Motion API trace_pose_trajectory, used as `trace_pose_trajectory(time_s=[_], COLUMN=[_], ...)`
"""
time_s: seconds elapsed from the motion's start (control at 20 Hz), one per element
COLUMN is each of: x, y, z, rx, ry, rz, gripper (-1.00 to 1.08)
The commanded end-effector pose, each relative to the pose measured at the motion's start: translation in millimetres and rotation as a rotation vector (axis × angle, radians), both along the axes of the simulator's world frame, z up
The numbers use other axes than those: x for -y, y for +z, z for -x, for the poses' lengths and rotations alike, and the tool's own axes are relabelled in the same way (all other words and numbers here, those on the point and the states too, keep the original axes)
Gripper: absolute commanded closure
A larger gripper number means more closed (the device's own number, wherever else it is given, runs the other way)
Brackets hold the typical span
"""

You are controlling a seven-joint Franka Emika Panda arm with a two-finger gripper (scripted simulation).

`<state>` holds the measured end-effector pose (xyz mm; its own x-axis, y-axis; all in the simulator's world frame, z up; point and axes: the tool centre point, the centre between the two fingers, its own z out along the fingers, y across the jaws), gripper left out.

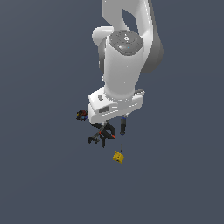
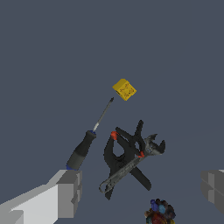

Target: Pick up a designated object from a clutter of objects.

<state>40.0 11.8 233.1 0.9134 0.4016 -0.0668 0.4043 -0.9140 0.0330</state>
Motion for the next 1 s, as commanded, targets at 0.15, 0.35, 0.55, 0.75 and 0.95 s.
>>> trace_pose_trajectory(time_s=[0.15, 0.35, 0.55, 0.75, 0.95], x=[-4, -7, -10, -13, -16], y=[-30, -53, -77, -102, -124], z=[-23, -38, -52, -64, -74], rx=[0.0, 0.001, 0.003, 0.007, 0.012], ry=[0.16, 0.274, 0.388, 0.5, 0.596], rz=[-0.007, -0.016, -0.026, -0.039, -0.051], gripper=[-0.92, -0.92, -0.92, -0.92, -0.92])
